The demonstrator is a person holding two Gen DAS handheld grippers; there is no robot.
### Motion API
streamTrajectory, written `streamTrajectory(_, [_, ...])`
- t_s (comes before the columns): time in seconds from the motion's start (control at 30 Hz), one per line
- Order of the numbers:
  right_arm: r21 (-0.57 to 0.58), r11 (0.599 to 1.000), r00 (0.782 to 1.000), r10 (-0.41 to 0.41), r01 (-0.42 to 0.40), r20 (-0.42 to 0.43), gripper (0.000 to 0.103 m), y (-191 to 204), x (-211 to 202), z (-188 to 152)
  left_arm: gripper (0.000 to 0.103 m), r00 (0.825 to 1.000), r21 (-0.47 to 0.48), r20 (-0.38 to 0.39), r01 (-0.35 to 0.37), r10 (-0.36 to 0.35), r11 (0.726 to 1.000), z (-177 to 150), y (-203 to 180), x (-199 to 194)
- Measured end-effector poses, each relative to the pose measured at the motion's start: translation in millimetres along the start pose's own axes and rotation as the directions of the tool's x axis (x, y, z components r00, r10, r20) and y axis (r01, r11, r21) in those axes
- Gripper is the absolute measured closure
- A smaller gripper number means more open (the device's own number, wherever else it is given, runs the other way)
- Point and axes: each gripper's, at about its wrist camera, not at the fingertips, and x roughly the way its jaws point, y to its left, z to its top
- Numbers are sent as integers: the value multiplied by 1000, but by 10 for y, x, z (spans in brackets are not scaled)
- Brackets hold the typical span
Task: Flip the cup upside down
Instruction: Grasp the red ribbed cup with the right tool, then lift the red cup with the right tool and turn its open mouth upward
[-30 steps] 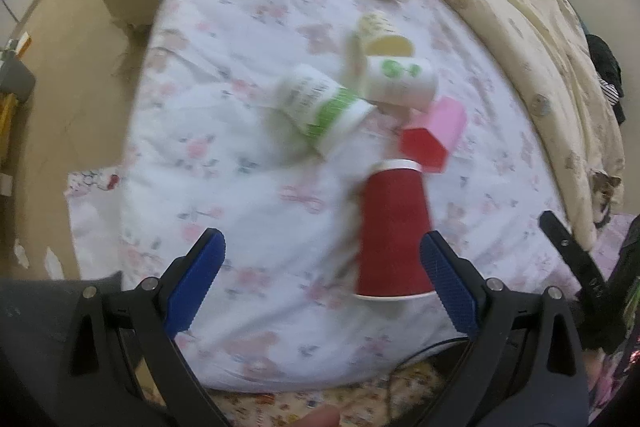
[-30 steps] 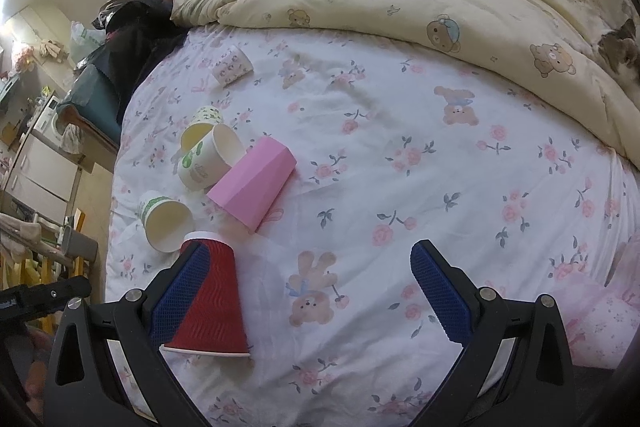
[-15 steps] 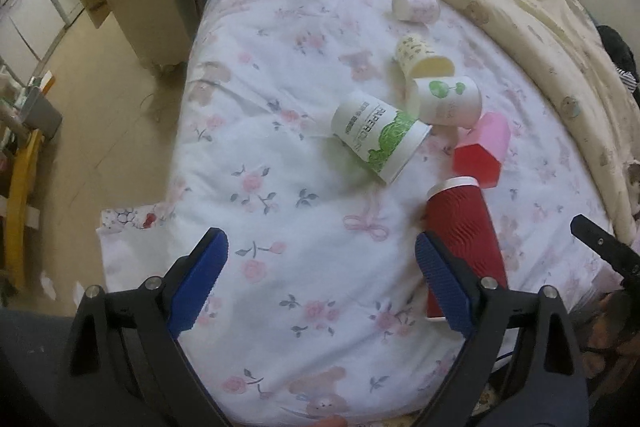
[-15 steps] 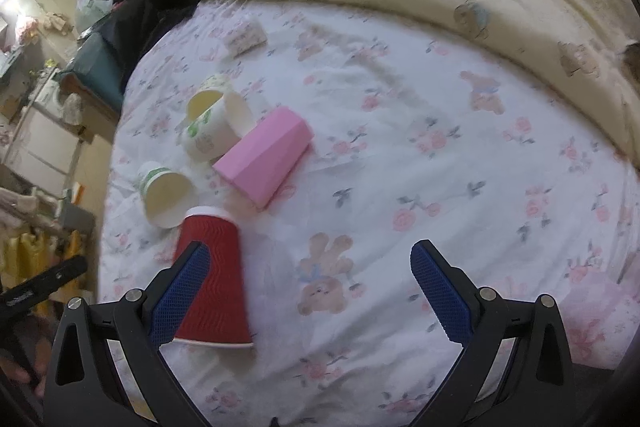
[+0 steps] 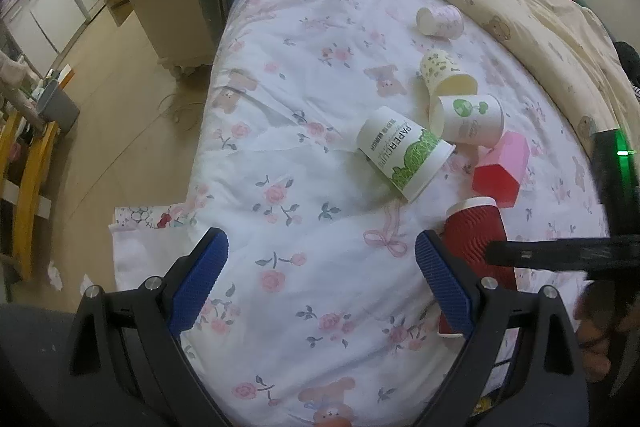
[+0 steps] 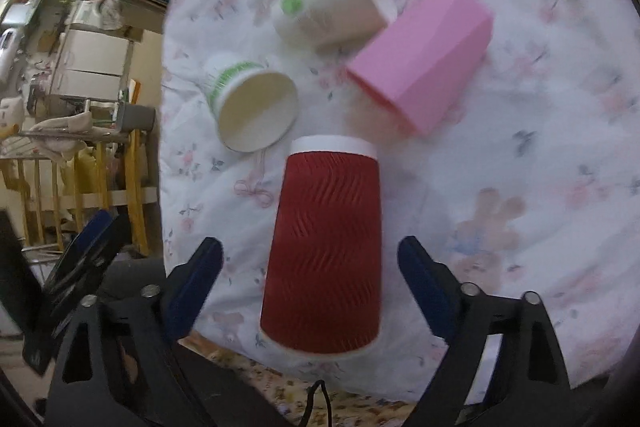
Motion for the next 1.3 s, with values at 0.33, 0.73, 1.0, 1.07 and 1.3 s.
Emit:
streamTrajectory(0.33, [42, 998, 994, -33, 38, -107, 20, -40, 410, 293, 10, 1000, 5, -15, 22, -22, 1000, 15, -69, 40])
streamTrajectory(0.73, [-1, 998, 995, -64, 64, -81, 34, -8, 338, 296, 10, 999, 12, -23, 34, -33, 999, -1, -120, 44])
streamTrajectory(1.0, [-63, 998, 999, 24, -21, 45, 34, 89, -220, 41, 10, 997, 44, 1, 77, -77, 996, -59, -181, -58])
streamTrajectory(1.07, [-60, 997, 997, 43, -39, 71, 34, 57, -363, -26, 10, 995, 47, -11, 103, -103, 994, -74, -213, -45])
streamTrajectory(1.3, [-81, 994, 983, 89, -77, 162, 34, -45, -720, -226, 10, 985, 93, 8, 169, -171, 981, -119, -415, -111])
